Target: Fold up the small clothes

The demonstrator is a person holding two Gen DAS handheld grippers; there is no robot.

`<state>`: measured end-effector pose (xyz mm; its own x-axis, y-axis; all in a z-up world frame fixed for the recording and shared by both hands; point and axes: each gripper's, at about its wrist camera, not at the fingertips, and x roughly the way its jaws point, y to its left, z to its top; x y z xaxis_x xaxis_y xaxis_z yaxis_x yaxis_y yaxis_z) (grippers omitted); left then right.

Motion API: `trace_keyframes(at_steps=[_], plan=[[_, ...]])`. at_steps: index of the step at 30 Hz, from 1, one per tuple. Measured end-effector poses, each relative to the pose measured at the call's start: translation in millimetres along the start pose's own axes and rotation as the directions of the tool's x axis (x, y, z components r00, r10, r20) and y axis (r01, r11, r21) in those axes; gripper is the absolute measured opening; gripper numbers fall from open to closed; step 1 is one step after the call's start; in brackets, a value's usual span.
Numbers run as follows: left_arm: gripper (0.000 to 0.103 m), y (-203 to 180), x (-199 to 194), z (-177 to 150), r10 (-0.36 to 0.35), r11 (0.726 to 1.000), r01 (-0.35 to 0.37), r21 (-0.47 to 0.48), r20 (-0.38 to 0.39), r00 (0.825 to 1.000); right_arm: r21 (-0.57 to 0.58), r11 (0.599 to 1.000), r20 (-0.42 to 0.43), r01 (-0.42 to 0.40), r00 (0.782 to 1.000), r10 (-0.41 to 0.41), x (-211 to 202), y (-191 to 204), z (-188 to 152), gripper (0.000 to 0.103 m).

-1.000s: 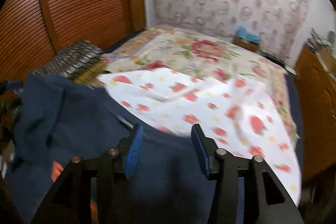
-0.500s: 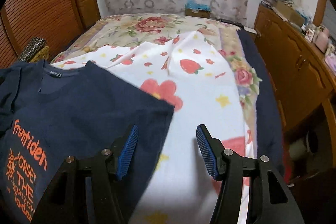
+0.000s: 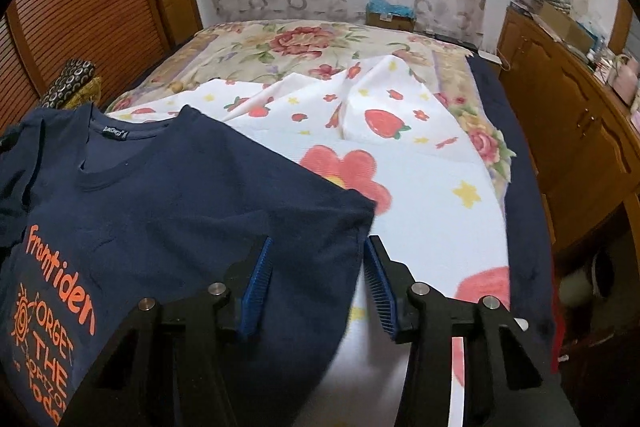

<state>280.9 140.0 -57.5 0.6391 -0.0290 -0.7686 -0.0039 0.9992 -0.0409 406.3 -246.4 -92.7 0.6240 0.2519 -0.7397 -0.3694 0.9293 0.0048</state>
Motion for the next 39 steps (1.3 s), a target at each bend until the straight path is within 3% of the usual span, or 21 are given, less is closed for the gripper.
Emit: trace_keyframes(at_steps=[3, 4, 5, 6, 7, 10, 17, 21, 25, 28, 32, 39], plan=[[0.031, -0.1, 3.2, 2.8, 0.005, 1.0, -0.004, 0.008, -0.016, 1.0, -0.005, 1.0, 0.001, 0.004, 1.0, -0.004, 2.3, -1.1, 0.4, 0.046], [0.031, -0.4, 3.1, 2.7, 0.003, 1.0, -0.003, 0.012, -0.014, 1.0, -0.004, 1.0, 0.001, 0.003, 1.0, -0.003, 3.3, -2.5, 0.6, 0.039], [0.03, -0.7, 2.4, 2.9, -0.001, 1.0, 0.001, 0.017, -0.011, 1.0, -0.005, 1.0, 0.001, 0.001, 1.0, -0.001, 3.2, -3.4, 0.7, 0.022], [0.016, -1.7, 0.1, 2.4, -0.022, 0.999, 0.022, 0.025, -0.002, 1.0, -0.007, 1.0, 0.0, -0.008, 1.0, 0.008, 2.5, -3.6, 0.6, 0.012], [0.009, -2.2, -2.5, 2.2, -0.043, 0.999, 0.043, 0.026, 0.006, 0.999, -0.01, 1.0, -0.001, -0.017, 1.0, 0.017, 2.0, -4.2, 0.6, 0.008], [0.005, -10.7, -17.4, -1.4, -0.114, 0.993, 0.111, 0.045, 0.051, 0.992, 0.018, 0.997, 0.013, -0.069, 0.998, 0.069, -4.6, -4.7, -3.9, 0.007], [0.004, -48.7, -69.0, -19.6, -0.166, 0.981, 0.149, 0.127, 0.13, 0.978, 0.024, 0.986, 0.146, -0.167, 0.976, 0.162, -52.5, 14.3, -22.6, 0.006], [0.004, -71.0, -107.2, -42.5, -0.197, 0.972, 0.169, 0.163, 0.179, 0.964, -0.004, 0.978, 0.207, -0.207, 0.957, 0.204, -90.0, 28.3, -41.9, 0.006], [0.004, -82.7, -139.7, -82.3, -0.219, 0.968, 0.185, 0.167, 0.212, 0.952, 0.009, 0.967, 0.232, -0.255, 0.941, 0.246, -118.2, 36.3, -83.9, 0.006], [0.004, -82.7, -154.7, -114.3, -0.218, 0.973, 0.187, 0.138, 0.255, 0.942, 0.017, 0.964, 0.241, -0.264, 0.937, 0.252, -136.1, 38.0, -122.6, 0.006], [0.004, -89.3, -151.8, -138.3, -0.181, 0.98, 0.152, 0.126, 0.266, 0.947, 0.061, 0.959, 0.241, -0.277, 0.937, 0.255, -146.0, 31.3, -156.5, 0.006], [0.004, -84.2, -167.0, -161.5, -0.2, 0.979, 0.182, 0.087, 0.283, 0.938, 0.053, 0.968, 0.241, -0.243, 0.944, 0.224, -172.1, 30.5, -179.0, 0.006]])
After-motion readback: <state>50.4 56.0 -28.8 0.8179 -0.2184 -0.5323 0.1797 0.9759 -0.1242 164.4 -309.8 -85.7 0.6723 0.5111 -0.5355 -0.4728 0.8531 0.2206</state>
